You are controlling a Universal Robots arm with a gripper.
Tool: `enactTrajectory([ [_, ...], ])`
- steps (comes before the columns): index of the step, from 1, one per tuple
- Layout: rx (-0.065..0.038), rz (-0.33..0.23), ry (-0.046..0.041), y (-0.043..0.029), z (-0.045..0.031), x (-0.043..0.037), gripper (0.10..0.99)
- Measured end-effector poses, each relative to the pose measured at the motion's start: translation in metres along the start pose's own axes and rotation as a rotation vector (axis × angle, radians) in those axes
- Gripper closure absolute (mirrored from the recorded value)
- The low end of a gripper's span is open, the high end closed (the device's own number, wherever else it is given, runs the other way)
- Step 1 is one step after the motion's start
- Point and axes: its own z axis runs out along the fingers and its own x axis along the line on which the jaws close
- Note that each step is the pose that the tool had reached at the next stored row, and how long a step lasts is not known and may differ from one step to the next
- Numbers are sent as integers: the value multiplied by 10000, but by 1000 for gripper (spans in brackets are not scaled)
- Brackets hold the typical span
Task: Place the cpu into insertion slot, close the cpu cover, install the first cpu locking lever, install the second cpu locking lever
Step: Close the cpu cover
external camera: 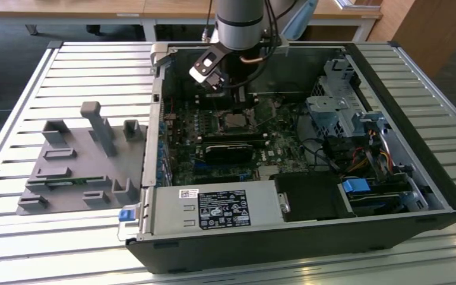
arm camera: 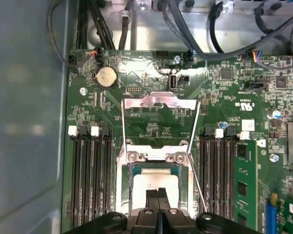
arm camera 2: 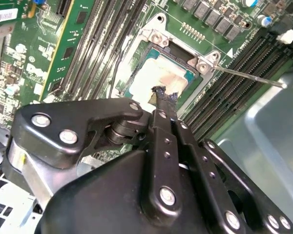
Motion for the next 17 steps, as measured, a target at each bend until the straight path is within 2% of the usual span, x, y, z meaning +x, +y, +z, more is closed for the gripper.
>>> enactTrajectory([
  [8, 30, 1, -2, 14, -216, -2, 980],
  [11, 38, 2, -2, 14, -218, -29, 980],
  [17, 40, 8, -2, 15, -216, -146, 980],
])
